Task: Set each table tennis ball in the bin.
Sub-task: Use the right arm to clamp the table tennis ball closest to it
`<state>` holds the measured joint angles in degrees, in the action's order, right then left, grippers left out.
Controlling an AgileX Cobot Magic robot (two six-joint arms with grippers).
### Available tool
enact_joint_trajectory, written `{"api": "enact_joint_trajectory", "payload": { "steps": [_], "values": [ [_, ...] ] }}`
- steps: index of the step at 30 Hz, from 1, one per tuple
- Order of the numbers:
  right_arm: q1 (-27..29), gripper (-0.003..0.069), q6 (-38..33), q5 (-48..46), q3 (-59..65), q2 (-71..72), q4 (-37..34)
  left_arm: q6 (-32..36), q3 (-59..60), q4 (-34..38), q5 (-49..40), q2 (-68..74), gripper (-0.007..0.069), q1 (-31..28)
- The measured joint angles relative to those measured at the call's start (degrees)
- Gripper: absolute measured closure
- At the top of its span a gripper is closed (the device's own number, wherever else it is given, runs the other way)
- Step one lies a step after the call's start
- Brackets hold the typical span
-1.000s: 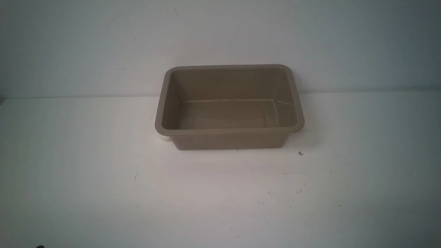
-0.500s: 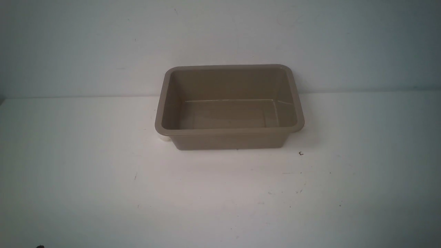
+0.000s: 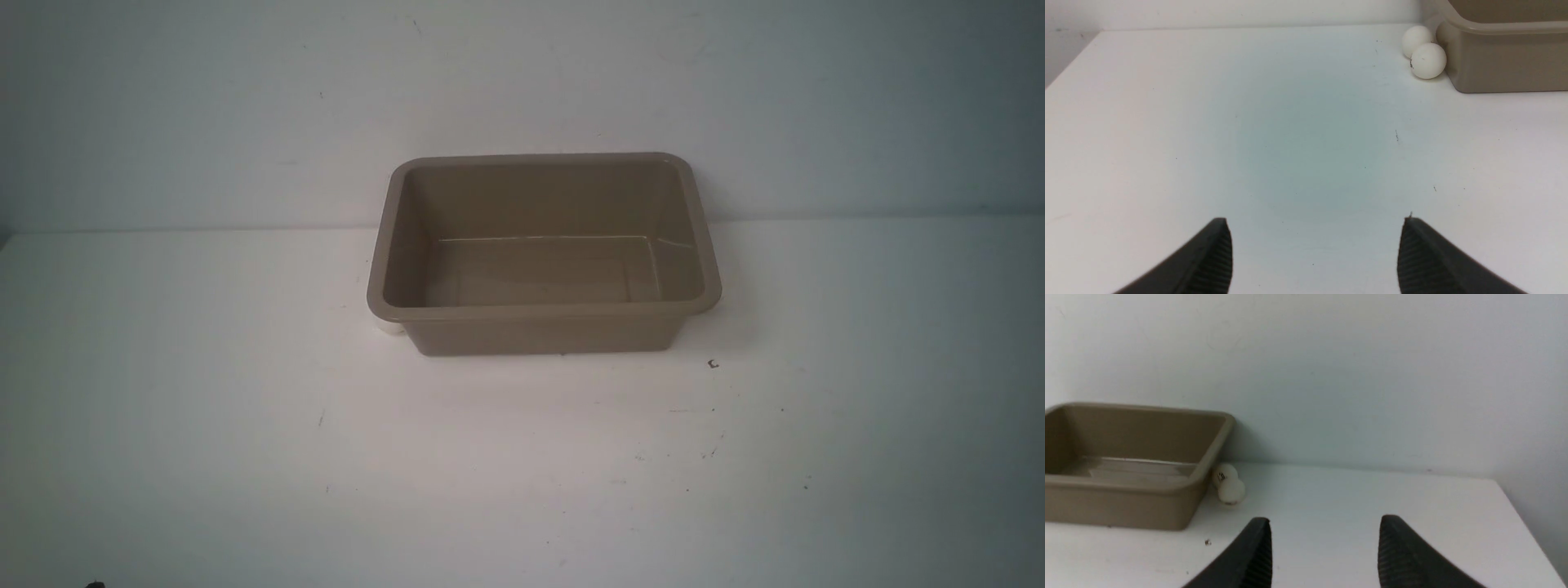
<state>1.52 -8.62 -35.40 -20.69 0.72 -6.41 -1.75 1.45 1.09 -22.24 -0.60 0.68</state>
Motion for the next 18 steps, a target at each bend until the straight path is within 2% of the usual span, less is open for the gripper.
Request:
{"api": "enact_joint_trajectory", "payload": {
  "steps": [18],
  "values": [
    [0.00,0.0324,0.00,0.66,-1.74,0.00,-3.97,0.00,0.00,0.00,0.00,0.00,0.0134,0.00]
  ]
}}
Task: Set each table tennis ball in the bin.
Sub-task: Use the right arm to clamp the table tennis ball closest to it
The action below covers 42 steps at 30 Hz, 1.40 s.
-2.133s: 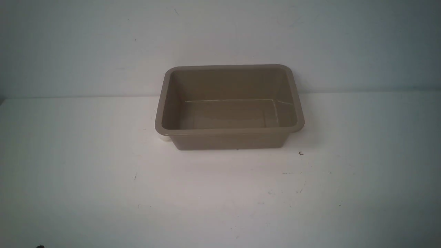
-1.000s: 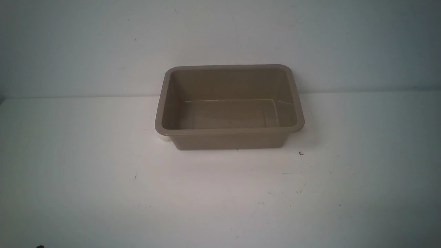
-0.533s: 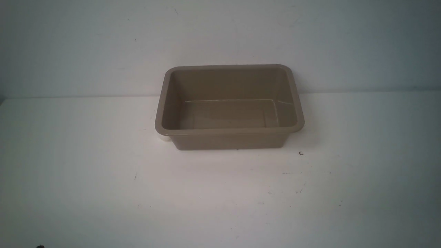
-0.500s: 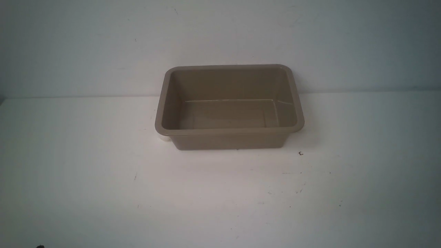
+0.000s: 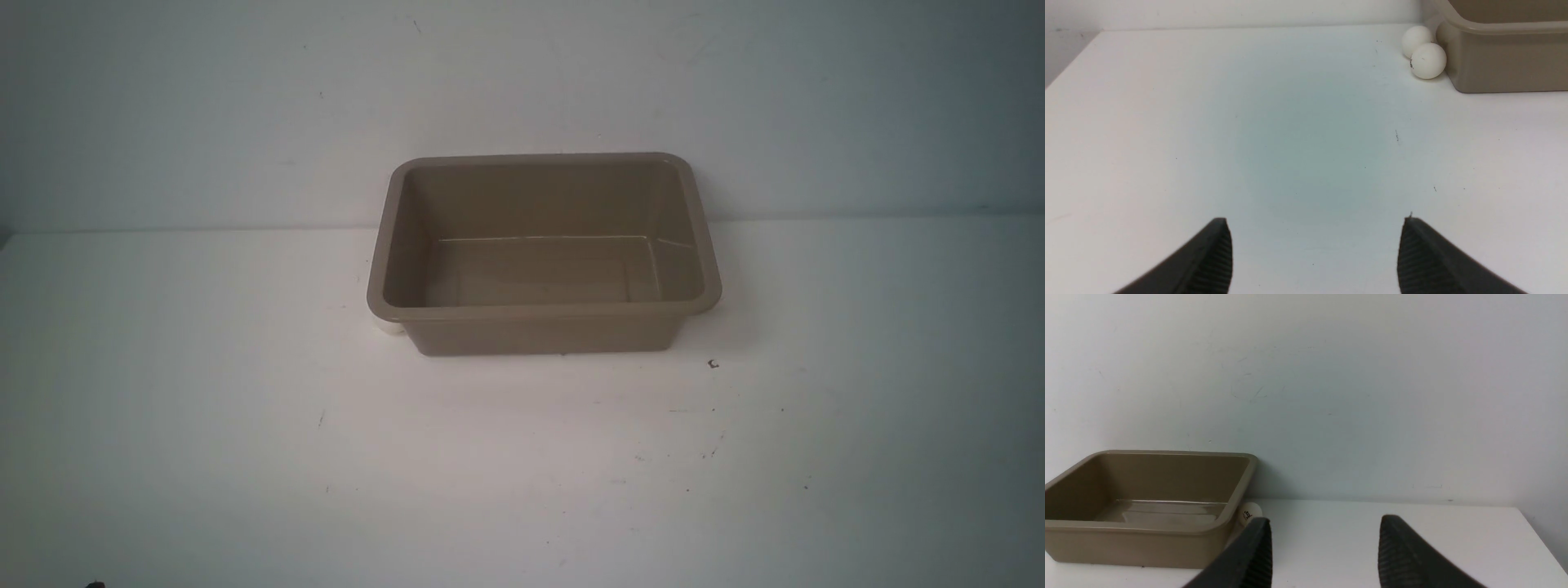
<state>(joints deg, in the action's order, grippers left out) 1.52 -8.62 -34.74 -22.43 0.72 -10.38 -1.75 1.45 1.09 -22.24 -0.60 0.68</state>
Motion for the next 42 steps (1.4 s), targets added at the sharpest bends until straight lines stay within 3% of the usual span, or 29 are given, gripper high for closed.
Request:
{"api": "enact_joint_trajectory", "payload": {
  "steps": [8,17,23,28,38,42],
  "values": [
    [0.00,0.0324,0.00,0.00,0.00,0.00,-0.47,-0.64,0.00,1.57,0.00,0.00,0.0134,0.00],
    [0.00,0.0324,-0.99,-1.51,0.00,0.00,-4.03,-3.80,0.19,12.33,6.64,0.00,0.0134,0.00],
    [0.00,0.0324,-4.72,-4.47,0.00,0.00,-4.21,-4.02,0.19,20.70,11.65,0.00,0.0134,0.00],
    [0.00,0.0324,-8.33,-5.39,0.00,0.00,-4.21,-3.79,0.19,23.65,13.67,0.00,0.0134,0.00],
    [0.00,0.0324,-9.15,-5.57,0.00,0.00,-5.31,4.32,-4.80,24.98,8.94,2.14,0.0134,0.00],
    [0.00,0.0324,-9.15,-5.61,0.00,0.00,-5.71,10.99,-8.51,25.15,6.50,6.96,0.0134,0.00]
  ]
}}
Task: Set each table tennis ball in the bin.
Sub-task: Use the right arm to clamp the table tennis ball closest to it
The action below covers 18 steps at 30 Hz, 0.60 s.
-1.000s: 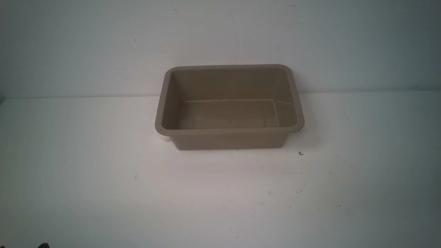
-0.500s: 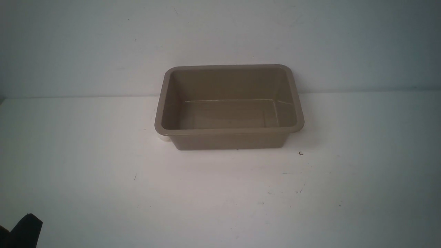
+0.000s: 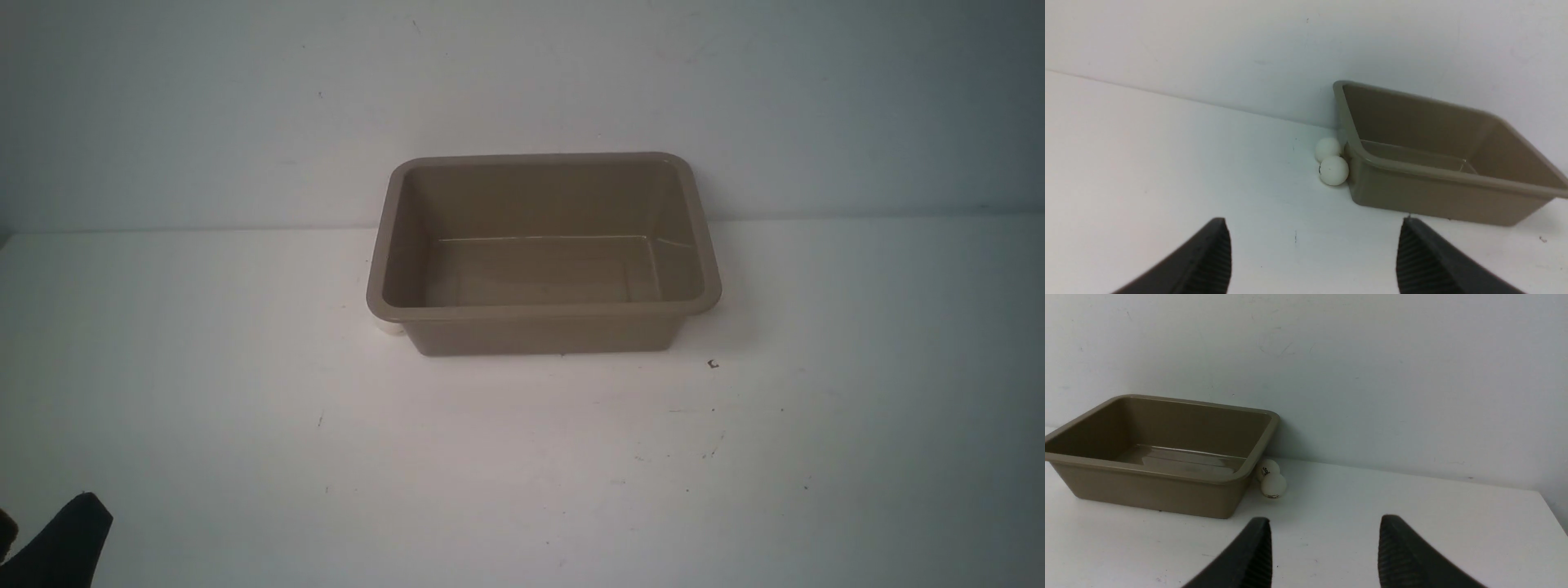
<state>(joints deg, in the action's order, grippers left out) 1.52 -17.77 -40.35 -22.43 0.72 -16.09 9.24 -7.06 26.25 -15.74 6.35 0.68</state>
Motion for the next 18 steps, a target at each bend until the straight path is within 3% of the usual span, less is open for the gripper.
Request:
{"api": "enact_joint_trajectory", "payload": {
  "steps": [6,10,18],
  "values": [
    [0.00,0.0324,-0.05,0.00,0.00,0.00,-0.40,8.16,-10.01,0.00,-6.94,4.73,0.0134,0.00],
    [0.00,0.0324,-2.33,-0.19,0.00,0.00,-2.47,14.86,-18.78,-0.83,-18.00,9.97,0.0134,0.00],
    [0.00,0.0324,-17.07,-3.24,0.00,-7.55,-12.92,12.77,-24.55,-9.32,-26.36,15.42,0.0134,0.00]
  ]
}}
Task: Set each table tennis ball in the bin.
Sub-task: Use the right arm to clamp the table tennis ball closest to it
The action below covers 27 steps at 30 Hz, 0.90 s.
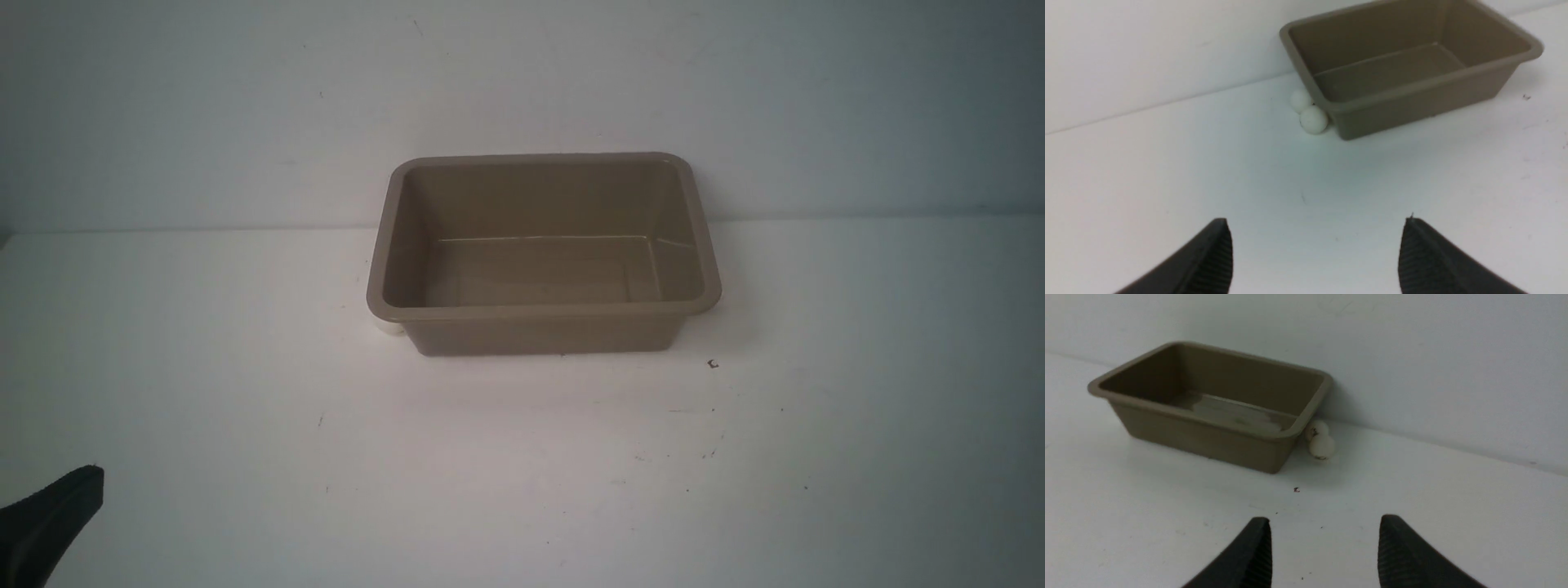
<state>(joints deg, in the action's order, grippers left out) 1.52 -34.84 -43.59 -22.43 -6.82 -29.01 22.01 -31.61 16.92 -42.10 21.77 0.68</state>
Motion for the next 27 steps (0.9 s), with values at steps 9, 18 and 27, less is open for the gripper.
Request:
{"api": "enact_joint_trajectory", "payload": {
  "steps": [9,18,27],
  "values": [
    [0.00,0.0324,-11.10,-1.09,-8.73,-17.62,-9.17,-8.23,0.01,-10.57,-0.12,6.93,0.0134,0.00],
    [0.00,0.0324,-19.66,-3.63,-25.47,-48.01,-9.93,-6.87,0.01,-10.92,4.80,7.43,0.0134,0.00],
    [0.00,0.0323,-30.17,-16.03,-42.01,-74.83,-12.90,-6.93,0.01,-10.29,4.85,7.48,0.0134,0.00]
  ]
}}
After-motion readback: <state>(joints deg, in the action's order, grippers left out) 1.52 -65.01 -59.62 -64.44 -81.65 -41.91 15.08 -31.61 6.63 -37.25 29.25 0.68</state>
